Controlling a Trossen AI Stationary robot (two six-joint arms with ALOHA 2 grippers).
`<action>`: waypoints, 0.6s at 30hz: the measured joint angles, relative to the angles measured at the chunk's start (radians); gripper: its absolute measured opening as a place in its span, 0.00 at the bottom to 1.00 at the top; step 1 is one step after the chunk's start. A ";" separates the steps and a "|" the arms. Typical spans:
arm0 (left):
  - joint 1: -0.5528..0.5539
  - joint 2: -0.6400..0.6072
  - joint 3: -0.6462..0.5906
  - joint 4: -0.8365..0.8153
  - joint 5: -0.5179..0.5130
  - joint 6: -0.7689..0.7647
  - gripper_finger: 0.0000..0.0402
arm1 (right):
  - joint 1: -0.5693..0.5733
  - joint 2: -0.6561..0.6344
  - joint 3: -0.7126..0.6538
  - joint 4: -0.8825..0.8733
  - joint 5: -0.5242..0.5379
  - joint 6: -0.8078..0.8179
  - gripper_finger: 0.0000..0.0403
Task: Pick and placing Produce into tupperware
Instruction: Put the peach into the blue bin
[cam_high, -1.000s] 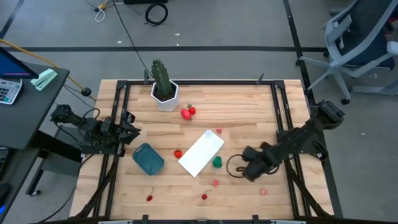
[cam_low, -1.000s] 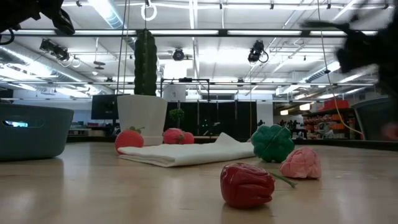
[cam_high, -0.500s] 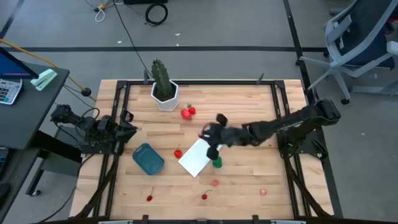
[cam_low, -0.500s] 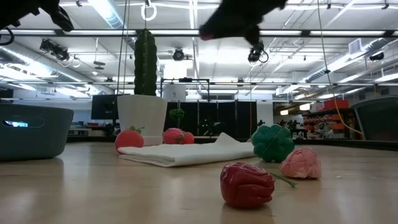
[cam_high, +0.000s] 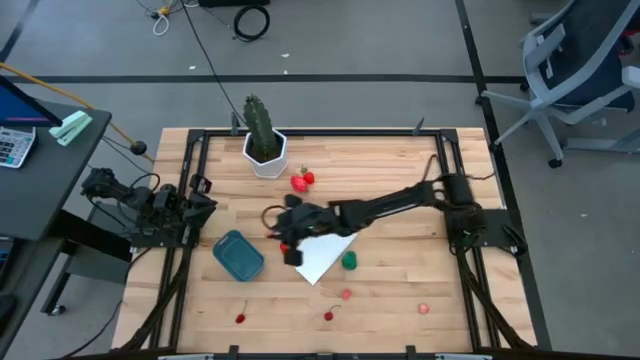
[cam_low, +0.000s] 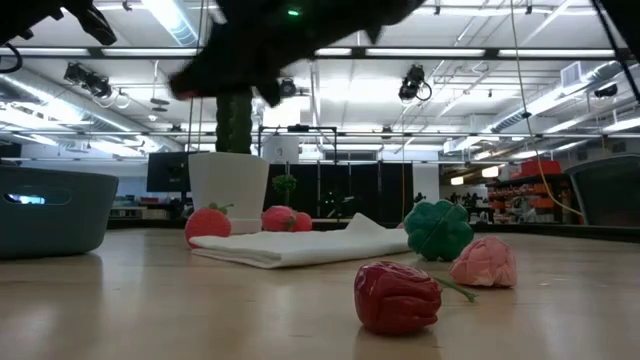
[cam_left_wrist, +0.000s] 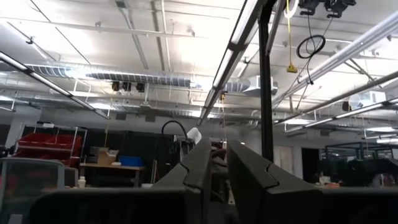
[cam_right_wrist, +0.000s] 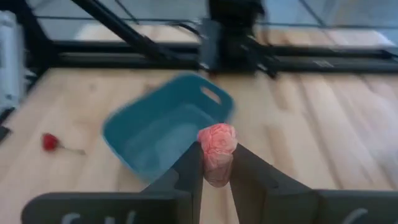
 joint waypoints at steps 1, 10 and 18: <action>0.000 0.000 0.000 0.000 0.000 0.000 0.14 | 0.000 0.029 0.043 0.005 -0.029 -0.002 0.18; 0.000 0.000 0.000 0.012 0.000 0.000 0.15 | 0.042 0.269 0.357 -0.109 -0.126 -0.124 0.18; 0.000 0.000 0.000 0.012 0.000 0.000 0.14 | 0.048 0.378 0.514 -0.181 -0.127 -0.158 0.23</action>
